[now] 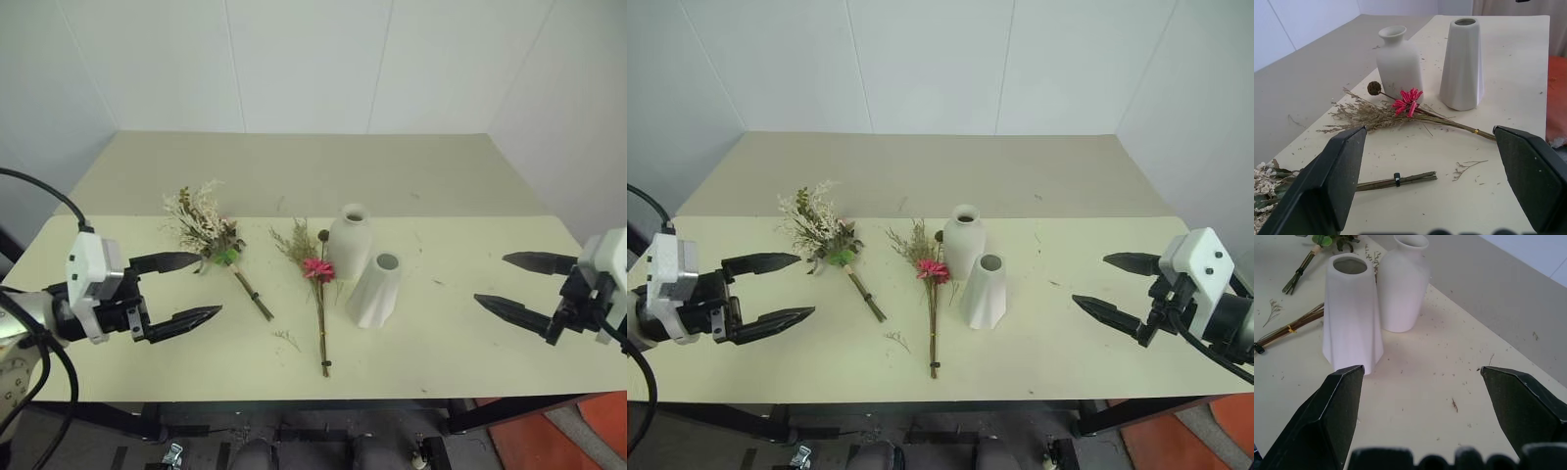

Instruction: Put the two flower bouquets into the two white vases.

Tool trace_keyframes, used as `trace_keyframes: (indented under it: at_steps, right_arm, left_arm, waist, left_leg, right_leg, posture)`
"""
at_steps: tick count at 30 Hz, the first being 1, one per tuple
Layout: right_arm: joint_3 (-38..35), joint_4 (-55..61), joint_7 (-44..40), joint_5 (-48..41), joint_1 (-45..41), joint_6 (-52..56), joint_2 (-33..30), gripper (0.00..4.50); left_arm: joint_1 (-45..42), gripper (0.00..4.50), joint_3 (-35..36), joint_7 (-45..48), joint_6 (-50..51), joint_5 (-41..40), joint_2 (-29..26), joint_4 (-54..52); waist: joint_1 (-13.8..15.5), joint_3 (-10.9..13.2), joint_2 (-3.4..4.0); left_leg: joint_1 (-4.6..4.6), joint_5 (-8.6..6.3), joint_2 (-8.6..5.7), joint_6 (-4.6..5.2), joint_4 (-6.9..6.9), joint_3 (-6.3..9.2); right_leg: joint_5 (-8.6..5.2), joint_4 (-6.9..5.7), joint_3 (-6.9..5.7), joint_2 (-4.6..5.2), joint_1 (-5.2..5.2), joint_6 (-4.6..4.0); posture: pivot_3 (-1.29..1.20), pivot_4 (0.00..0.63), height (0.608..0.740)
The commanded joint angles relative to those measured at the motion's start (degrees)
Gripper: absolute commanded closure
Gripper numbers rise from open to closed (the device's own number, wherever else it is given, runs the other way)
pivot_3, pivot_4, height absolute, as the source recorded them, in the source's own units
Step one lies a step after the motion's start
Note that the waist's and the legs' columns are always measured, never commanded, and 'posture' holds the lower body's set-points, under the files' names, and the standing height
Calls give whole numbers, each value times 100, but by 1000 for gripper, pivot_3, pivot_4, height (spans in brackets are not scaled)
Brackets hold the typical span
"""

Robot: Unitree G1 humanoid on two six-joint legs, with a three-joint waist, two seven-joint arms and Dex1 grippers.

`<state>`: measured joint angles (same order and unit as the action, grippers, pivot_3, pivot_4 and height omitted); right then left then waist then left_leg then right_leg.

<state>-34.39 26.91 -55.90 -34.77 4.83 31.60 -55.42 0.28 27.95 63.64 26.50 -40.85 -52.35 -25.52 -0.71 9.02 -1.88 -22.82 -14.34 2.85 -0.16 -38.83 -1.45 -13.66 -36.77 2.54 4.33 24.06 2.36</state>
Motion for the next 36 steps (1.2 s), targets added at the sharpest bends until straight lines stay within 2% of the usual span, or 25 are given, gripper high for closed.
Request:
trace_keyframes:
  at_steps: [1, 6, 10, 17, 20, 26, 29, 32, 36]
  right_arm:
    - [-138, 165, 69, -33, -30, -94, 21, 14]
    - [-160, 221, 82, -54, 2, -70, 45, 14]
    - [-153, 233, 102, -99, -55, -35, 22, 14]
    - [68, 202, 128, -200, -432, -6, -23, 14]
    - [149, 181, 120, -188, -591, -4, -56, 14]
    - [205, 125, 96, -187, -744, 4, -102, 14]
    - [214, 133, 98, -205, -768, 9, -111, 14]
    - [219, 143, 102, -228, -784, 11, -118, 14]
    - [198, 188, 120, -258, -776, 29, -108, 14]
  left_arm:
    - [-43, 0, 52, 7, -23, -125, -50, -142]
    - [-22, 0, 64, 29, -38, -110, -53, -122]
    - [-118, 0, -114, -338, 165, 69, -91, -131]
    - [-1060, 0, -1012, -1392, 1616, 76, -457, -100]
    - [-1970, 0, -1650, -2217, 2939, 121, -477, 95]
    - [-3593, 0, -2082, -3776, 5174, 254, 528, 874]
    - [-4094, 0, -2096, -4279, 5959, 453, 1059, 1145]
    - [-4441, 0, -2069, -4692, 6523, 701, 1628, 1384]
    - [-4582, 0, -2143, -5323, 6600, 1056, 2151, 1800]
  waist:
    - [0, 0, 0]
    - [0, 0, 0]
    - [1, 0, 0]
    - [6, 0, -1]
    - [16, 2, -3]
    - [6, 3, -6]
    - [-4, 6, -10]
    - [-6, 7, -12]
    - [-11, 6, -12]
  left_leg:
    - [0, 0, 0, 0, 0, 0]
    - [0, 0, 0, 0, 0, 0]
    - [1, 0, 0, 0, 0, 0]
    - [2, 0, -1, 0, -2, 1]
    - [-1, 0, -1, 0, -2, 3]
    - [-2, 0, -5, 1, -5, 9]
    - [-6, 0, -6, 1, -5, 11]
    - [-5, 0, -8, 1, -5, 12]
    - [-4, 0, -9, 0, -5, 14]
  right_leg:
    - [0, 0, 0, 0, 0, 0]
    - [0, 0, 0, 0, 0, 0]
    - [0, 0, 0, 0, 0, 0]
    - [1, 0, 0, -1, -3, 2]
    - [2, -1, 0, -1, -1, 4]
    - [4, -2, -1, -2, -5, 8]
    - [4, -3, -1, -2, -1, 9]
    - [4, -5, -1, -2, -2, 9]
    - [5, -7, 0, -2, 0, 8]
  posture:
    - [0, 150, 740]
    - [0, 150, 740]
    - [0, 150, 740]
    - [0, 150, 740]
    - [0, 150, 740]
    - [0, 150, 740]
    - [0, 150, 740]
    - [0, 150, 740]
    - [0, 150, 740]
